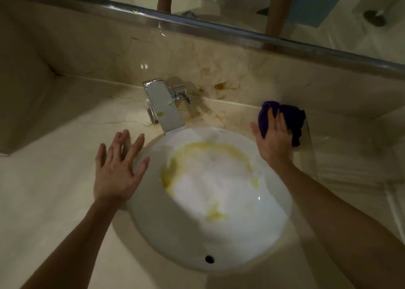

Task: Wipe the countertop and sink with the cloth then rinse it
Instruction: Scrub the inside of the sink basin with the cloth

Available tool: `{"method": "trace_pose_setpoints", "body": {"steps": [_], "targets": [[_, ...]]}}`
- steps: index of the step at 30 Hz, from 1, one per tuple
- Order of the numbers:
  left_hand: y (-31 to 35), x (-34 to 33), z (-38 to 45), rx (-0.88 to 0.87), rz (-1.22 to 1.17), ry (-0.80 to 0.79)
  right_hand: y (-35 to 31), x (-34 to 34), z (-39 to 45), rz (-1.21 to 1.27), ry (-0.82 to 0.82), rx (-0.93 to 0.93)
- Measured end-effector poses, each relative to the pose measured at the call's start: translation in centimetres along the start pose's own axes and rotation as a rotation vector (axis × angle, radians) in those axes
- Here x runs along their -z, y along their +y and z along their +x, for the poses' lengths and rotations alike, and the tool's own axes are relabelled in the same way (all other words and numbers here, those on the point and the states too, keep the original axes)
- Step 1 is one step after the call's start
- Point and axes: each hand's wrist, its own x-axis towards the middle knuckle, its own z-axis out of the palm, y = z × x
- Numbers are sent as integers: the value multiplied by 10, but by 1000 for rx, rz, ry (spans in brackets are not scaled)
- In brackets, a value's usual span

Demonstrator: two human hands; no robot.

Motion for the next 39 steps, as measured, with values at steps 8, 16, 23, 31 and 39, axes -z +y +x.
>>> {"method": "trace_pose_setpoints", "body": {"steps": [8, 16, 23, 31, 39], "targets": [[0, 0, 1, -16, -5, 4, 15, 14, -34, 137, 131, 547], [-1, -1, -3, -30, -7, 4, 68, -4, -120, -287, -247, 978], [-3, -2, -1, -22, 7, -1, 53, 32, -150, -251, -710, 1088], [-2, 0, -1, -35, -13, 4, 28, 38, -184, 55, -1297, 804], [-4, 0, 0, -53, -19, 25, 50, 57, -112, -436, -1203, 1062]]}}
